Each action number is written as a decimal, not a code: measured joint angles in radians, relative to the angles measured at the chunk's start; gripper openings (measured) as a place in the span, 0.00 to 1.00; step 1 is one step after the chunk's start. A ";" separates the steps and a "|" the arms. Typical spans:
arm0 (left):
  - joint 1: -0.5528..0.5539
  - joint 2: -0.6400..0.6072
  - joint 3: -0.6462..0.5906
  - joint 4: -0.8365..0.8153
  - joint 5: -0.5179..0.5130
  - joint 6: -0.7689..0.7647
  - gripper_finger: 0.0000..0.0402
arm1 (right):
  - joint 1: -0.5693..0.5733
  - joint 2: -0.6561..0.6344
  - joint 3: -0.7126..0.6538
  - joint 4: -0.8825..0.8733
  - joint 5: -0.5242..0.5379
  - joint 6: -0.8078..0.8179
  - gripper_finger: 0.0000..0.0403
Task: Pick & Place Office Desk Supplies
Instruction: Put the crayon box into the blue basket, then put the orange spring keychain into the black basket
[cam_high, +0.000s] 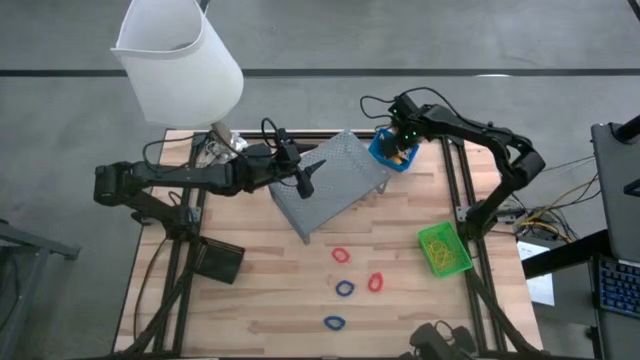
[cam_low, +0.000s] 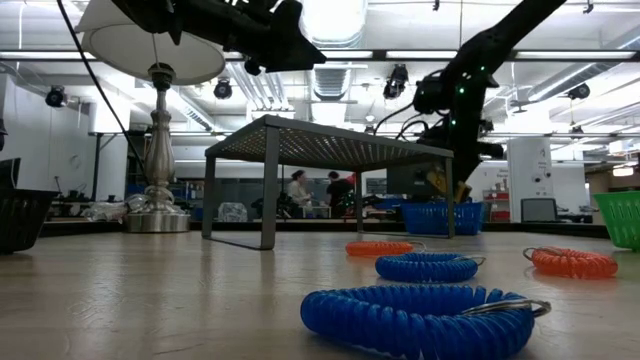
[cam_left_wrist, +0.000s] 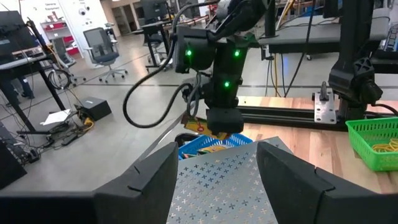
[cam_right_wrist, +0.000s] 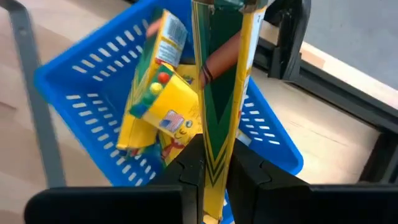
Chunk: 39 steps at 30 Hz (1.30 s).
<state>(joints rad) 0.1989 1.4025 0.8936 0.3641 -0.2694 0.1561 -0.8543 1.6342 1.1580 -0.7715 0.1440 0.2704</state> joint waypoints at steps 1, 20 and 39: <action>0.000 0.000 0.000 0.000 0.000 0.000 0.55 | 0.000 0.007 0.000 -0.002 -0.004 -0.004 0.09; 0.000 0.000 0.000 -0.003 0.000 0.000 0.54 | -0.001 0.037 0.000 0.001 -0.066 -0.118 0.17; 0.000 0.000 0.000 -0.003 0.000 0.000 0.54 | 0.006 0.036 0.000 -0.035 -0.067 -0.133 0.37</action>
<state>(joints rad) 0.1989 1.4025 0.8936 0.3611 -0.2695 0.1558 -0.8486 1.6707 1.1576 -0.8070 0.0770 0.1370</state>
